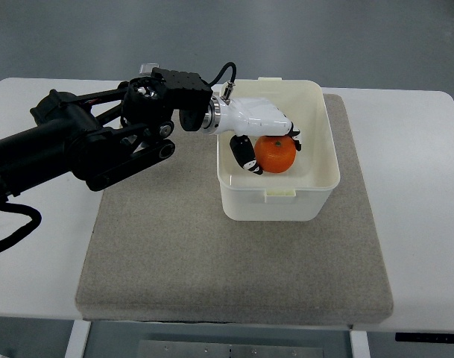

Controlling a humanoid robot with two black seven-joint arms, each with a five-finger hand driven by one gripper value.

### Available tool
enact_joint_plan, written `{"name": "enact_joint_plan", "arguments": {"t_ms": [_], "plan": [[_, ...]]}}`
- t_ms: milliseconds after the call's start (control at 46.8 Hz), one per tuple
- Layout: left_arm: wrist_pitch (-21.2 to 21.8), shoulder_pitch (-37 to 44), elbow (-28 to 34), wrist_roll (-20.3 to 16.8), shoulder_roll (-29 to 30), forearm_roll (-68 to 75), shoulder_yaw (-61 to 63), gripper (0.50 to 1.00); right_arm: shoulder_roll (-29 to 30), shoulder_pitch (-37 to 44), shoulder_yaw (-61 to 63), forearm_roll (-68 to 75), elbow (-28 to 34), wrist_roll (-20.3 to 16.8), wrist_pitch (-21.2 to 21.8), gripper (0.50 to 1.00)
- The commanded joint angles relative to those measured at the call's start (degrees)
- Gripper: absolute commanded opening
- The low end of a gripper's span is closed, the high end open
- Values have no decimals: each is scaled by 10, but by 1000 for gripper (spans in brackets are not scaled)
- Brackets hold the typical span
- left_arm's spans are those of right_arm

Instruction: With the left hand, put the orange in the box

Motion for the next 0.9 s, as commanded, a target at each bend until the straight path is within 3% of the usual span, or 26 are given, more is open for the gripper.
{"name": "enact_joint_plan", "arguments": {"t_ms": [0,86,192,235,449,876], "plan": [[3,1,0,0,0,0,0,623,0,-1,0,0,0,0,0,926],[4,1,0,0,0,0,0,715,0,0,0,0,0,0,0,926],[10,1,-1,0,0,-3,-1,925,0,0,0,0,0,0,0,926],[16,1,-1,0,1,-5,-1,983,0,0,0,0,0,0,0,926],[18,3,-4,-1,10,-32,-9,996,0,-1,0,0,0,0,-1,926],[31,-1,-3,-1,65,-340,-69,996,0,0,0,0,0,0,0,926]]}}
